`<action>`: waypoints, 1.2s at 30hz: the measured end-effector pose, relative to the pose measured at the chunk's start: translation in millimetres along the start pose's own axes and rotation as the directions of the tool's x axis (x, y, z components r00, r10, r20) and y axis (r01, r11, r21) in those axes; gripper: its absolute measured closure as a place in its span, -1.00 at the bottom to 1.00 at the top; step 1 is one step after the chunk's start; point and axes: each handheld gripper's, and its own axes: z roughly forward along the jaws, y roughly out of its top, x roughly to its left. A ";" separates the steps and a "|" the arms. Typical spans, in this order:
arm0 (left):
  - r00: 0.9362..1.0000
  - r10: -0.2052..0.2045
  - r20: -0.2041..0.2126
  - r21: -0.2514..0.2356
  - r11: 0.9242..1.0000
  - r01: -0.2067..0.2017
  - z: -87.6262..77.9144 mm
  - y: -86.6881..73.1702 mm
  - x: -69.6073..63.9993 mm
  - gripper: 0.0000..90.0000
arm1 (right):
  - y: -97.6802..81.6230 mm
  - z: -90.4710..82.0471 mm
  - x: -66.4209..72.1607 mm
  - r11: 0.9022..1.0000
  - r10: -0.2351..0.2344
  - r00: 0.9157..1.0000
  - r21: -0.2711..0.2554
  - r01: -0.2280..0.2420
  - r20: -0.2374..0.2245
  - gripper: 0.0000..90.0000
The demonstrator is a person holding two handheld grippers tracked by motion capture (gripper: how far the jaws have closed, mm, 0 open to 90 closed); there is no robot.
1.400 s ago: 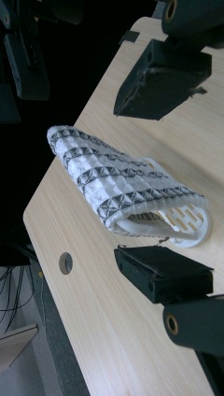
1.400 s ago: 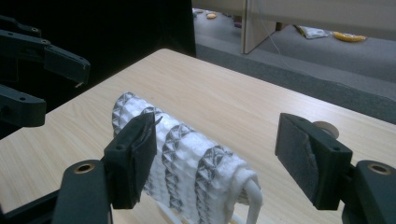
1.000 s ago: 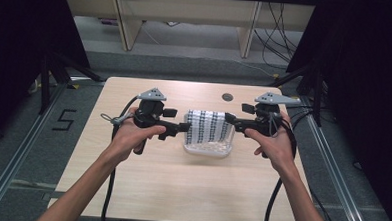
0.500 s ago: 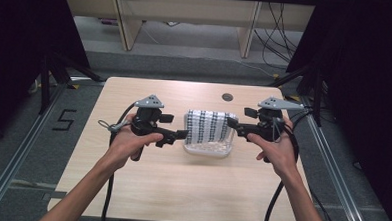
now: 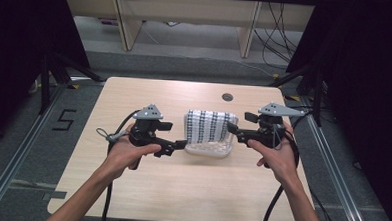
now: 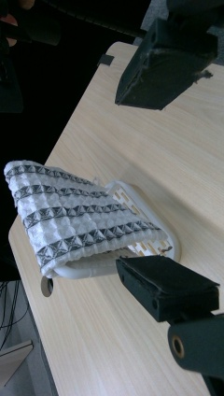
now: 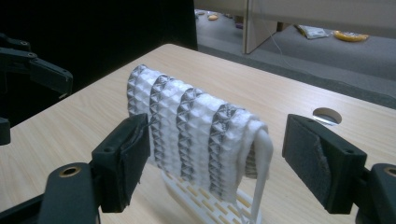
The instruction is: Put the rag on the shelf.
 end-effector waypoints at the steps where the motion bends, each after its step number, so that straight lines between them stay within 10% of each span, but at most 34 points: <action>1: 1.000 0.001 0.012 0.001 1.000 -0.001 -0.6 -0.9 0.1 -0.62 | -0.4 -1.2 0.0 1.000 -0.007 1.000 0.013 0.007 -0.011 -0.46; 36: 0.999 0.037 0.006 0.022 0.999 -0.037 -8.3 -43.1 -16.9 -0.63 | -35.6 -7.0 26.2 0.999 -0.008 0.999 0.031 0.009 -0.048 -0.54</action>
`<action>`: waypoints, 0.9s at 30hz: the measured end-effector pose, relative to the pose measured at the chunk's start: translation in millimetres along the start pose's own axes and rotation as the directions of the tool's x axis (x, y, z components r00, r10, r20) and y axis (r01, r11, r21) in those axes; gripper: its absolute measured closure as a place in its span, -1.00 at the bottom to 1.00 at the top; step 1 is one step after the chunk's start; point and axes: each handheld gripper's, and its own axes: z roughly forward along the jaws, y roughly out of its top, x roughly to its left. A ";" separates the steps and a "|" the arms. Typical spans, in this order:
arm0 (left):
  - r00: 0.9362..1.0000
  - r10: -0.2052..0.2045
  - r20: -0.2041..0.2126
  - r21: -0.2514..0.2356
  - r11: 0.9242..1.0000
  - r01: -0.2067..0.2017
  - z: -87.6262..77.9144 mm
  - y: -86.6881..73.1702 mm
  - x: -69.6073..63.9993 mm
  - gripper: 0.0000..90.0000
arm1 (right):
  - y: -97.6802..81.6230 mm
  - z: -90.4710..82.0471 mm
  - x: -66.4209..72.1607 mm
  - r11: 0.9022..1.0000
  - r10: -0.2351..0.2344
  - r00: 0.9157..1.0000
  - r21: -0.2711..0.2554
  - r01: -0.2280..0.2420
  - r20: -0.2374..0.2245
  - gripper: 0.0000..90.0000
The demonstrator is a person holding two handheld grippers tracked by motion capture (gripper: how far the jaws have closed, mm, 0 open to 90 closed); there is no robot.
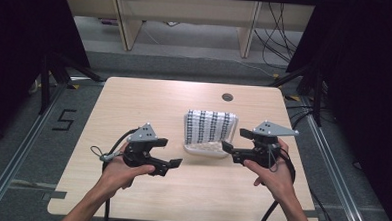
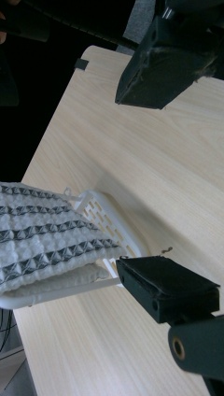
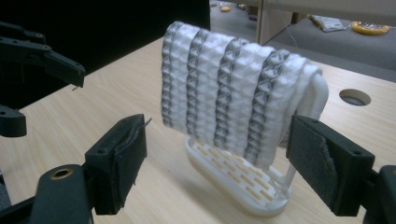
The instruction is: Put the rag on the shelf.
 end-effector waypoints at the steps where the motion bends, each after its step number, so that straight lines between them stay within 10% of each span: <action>1: 1.000 -0.003 0.013 -0.007 1.000 0.003 1.1 -1.9 -0.8 -0.63 | -0.5 -0.3 -0.5 1.000 -0.017 1.000 0.015 0.017 -0.003 -0.54; 27: 1.000 0.026 0.010 0.030 0.999 -0.026 0.9 -52.9 -18.5 -0.63 | -43.1 -3.3 9.3 0.998 0.003 1.000 0.063 -0.002 -0.019 -0.56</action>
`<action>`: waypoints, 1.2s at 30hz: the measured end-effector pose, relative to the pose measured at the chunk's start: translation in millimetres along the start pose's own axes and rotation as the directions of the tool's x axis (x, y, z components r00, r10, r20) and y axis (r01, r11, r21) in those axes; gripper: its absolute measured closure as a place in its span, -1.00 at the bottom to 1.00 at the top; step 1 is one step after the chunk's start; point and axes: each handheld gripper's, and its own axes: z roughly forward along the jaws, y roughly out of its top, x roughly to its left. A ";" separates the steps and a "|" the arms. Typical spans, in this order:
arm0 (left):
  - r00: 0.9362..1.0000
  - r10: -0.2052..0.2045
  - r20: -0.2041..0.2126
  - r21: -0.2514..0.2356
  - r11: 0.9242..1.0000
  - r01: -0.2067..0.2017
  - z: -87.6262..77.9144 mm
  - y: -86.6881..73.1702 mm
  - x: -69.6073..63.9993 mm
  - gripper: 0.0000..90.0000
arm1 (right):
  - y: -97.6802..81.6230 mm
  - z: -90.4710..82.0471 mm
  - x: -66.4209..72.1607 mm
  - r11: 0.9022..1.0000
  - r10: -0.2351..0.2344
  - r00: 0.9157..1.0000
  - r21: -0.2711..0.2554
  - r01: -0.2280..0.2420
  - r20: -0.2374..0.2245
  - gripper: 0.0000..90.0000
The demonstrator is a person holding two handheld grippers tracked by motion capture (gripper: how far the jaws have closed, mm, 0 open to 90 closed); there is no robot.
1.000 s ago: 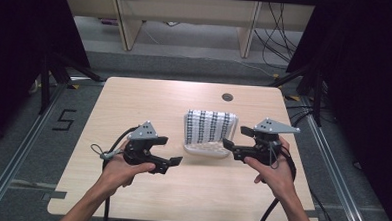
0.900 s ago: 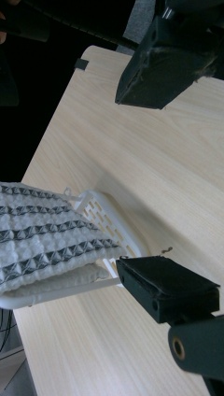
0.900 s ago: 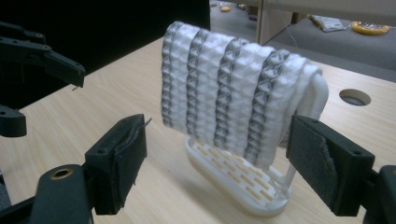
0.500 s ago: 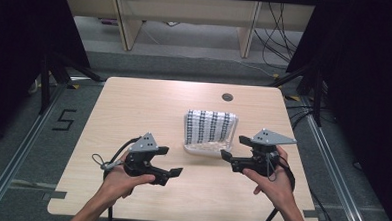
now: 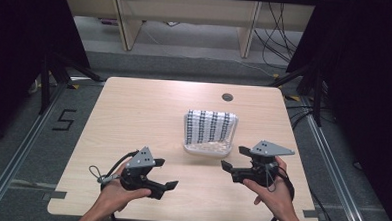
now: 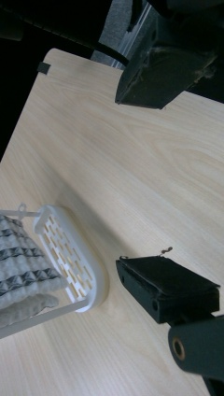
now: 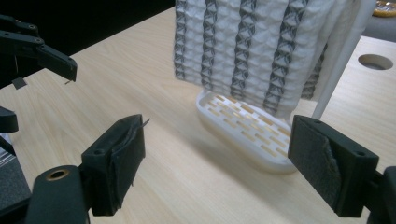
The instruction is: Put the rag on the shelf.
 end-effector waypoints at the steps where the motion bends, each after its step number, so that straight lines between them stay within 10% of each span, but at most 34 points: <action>1: 1.000 0.003 0.003 0.001 1.000 -0.003 -0.2 -1.7 -0.1 -0.63 | -2.3 0.4 0.6 1.000 -0.003 1.000 0.005 0.003 0.005 -0.56; 15: 0.999 0.036 -0.017 0.046 0.998 -0.035 2.3 -34.7 -4.7 -0.63 | -31.1 8.5 10.8 0.999 -0.008 1.000 0.041 0.009 -0.023 -0.56; 36: 0.995 -0.029 -0.092 0.055 0.998 0.034 -5.0 -77.3 -3.1 -0.63 | -75.0 11.9 19.5 0.988 -0.054 0.998 0.147 0.055 -0.015 -0.58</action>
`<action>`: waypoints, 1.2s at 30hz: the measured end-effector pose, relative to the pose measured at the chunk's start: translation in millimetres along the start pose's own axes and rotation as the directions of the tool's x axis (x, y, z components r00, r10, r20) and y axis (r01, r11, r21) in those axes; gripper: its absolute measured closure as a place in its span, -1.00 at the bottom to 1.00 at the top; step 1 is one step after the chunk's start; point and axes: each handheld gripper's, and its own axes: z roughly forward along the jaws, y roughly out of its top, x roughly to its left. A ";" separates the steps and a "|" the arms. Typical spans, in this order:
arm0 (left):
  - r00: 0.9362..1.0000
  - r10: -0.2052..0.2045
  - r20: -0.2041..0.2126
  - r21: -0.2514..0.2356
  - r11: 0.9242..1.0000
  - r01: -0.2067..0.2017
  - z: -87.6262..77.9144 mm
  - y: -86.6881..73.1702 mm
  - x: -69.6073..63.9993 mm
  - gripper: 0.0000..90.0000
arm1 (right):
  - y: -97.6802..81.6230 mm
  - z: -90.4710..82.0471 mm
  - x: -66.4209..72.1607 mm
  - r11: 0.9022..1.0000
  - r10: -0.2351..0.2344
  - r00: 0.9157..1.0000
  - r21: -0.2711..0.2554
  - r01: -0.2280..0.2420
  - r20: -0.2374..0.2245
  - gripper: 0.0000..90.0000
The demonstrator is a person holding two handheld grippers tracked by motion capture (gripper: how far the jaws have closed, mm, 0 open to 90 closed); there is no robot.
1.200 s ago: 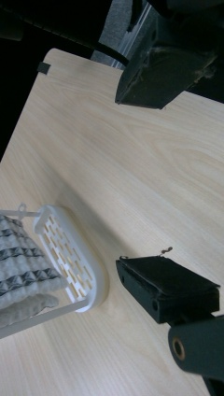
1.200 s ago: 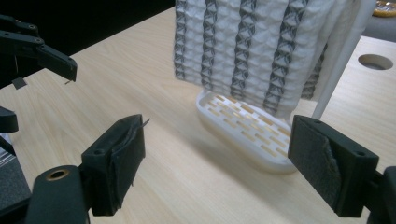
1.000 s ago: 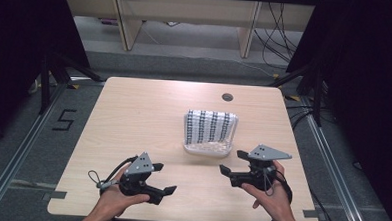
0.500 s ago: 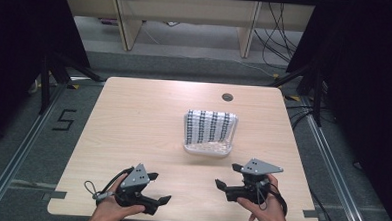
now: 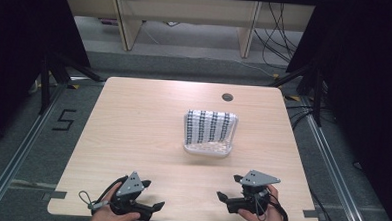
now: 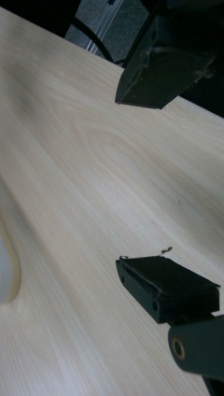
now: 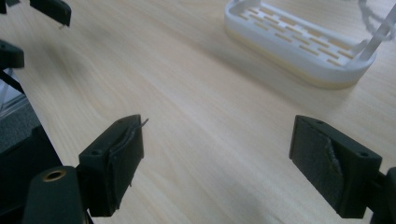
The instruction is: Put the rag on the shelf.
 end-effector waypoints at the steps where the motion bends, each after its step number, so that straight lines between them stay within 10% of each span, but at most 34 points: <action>1: 1.000 -0.005 -0.001 -0.005 1.000 0.005 -0.8 -1.1 0.1 -0.63 | -1.9 1.0 0.6 1.000 -0.006 1.000 0.004 0.006 0.000 -0.58; 36: 0.999 0.028 -0.019 0.049 0.998 -0.027 4.0 -7.4 1.5 -0.63 | -12.3 8.6 4.4 0.999 -0.024 1.000 0.048 0.023 0.004 -0.62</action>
